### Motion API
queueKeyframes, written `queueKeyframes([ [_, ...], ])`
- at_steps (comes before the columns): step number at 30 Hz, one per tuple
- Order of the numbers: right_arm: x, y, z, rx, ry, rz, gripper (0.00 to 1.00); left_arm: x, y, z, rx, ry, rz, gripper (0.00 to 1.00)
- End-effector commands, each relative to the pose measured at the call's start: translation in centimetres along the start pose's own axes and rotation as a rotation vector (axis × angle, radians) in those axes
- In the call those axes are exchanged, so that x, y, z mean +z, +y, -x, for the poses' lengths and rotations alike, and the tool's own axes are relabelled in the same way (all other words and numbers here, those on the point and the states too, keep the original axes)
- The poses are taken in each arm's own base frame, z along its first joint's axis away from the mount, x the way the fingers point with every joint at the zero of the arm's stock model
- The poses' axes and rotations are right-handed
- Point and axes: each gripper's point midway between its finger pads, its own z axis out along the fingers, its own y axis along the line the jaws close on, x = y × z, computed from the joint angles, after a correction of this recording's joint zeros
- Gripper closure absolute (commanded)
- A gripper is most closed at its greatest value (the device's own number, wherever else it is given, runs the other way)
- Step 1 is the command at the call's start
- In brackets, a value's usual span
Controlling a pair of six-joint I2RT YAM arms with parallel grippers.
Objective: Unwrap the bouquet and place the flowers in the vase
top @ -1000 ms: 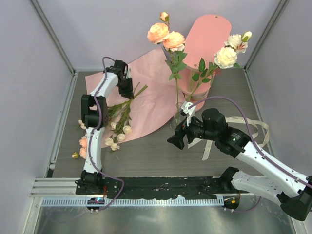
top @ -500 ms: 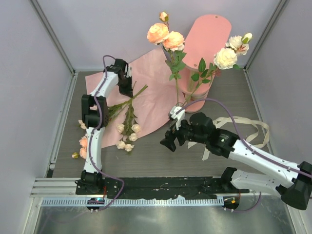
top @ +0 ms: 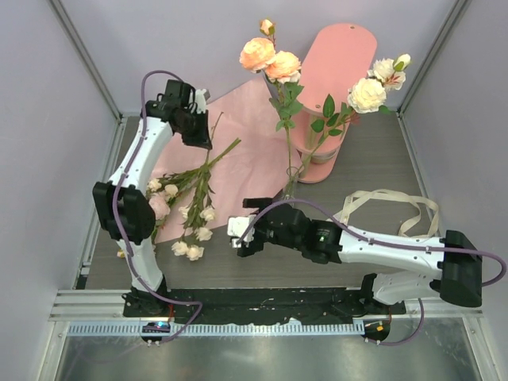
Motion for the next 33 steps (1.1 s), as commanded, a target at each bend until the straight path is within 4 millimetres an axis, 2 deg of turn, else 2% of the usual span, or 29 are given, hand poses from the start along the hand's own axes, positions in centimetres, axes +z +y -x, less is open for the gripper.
queueKeyframes([
  [1,1.0,-3.7,4.7,-0.625,-0.110,-0.096,0.04,-1.2,-1.6,-2.4,0.079,0.041,-0.059,1.00],
  [2,1.9,-2.9,3.1,-0.706,-0.081,-0.075,0.05,-1.4,-2.0,-2.3,0.088,0.030,-0.069,1.00],
  [3,2.2,-4.0,4.5,-0.731,-0.126,-0.155,0.04,-1.5,-2.5,-2.6,0.100,0.032,-0.082,1.00],
  [7,4.4,-5.7,3.6,-0.911,-0.089,-0.191,0.05,-2.2,-3.8,-3.2,0.143,0.020,-0.099,1.00],
  [8,4.6,-6.5,4.1,-0.993,-0.097,-0.242,0.04,-2.7,-4.1,-3.2,0.152,0.009,-0.103,1.00],
  [9,5.6,-6.4,3.3,-1.027,-0.077,-0.237,0.03,-2.6,-4.3,-3.7,0.155,0.015,-0.112,1.00],
  [11,6.4,-7.0,3.5,-1.138,-0.056,-0.248,0.04,-3.0,-4.9,-3.8,0.156,0.007,-0.135,1.00],
  [13,7.8,-7.0,2.3,-1.208,-0.022,-0.227,0.06,-3.0,-5.0,-4.3,0.151,0.017,-0.144,1.00],
  [15,8.6,-7.5,2.3,-1.266,-0.013,-0.210,0.08,-3.2,-5.2,-4.4,0.159,0.012,-0.144,1.00],
  [16,9.1,-7.6,1.9,-1.277,-0.007,-0.205,0.10,-3.3,-5.2,-4.5,0.160,0.013,-0.142,1.00],
  [22,11.1,-8.3,3.0,-1.303,-0.029,-0.256,0.14,-3.7,-5.7,-4.6,0.165,0.007,-0.156,1.00],
  [25,11.4,-8.8,3.6,-1.311,-0.036,-0.280,0.16,-3.4,-5.5,-4.8,0.163,0.014,-0.150,1.00],
  [29,12.4,-8.6,3.4,-1.318,-0.044,-0.265,0.18,-3.5,-5.7,-4.8,0.165,0.013,-0.158,1.00],
  [33,13.3,-8.3,3.3,-1.324,-0.058,-0.261,0.35,-3.5,-5.5,-4.9,0.168,0.010,-0.149,1.00],
])
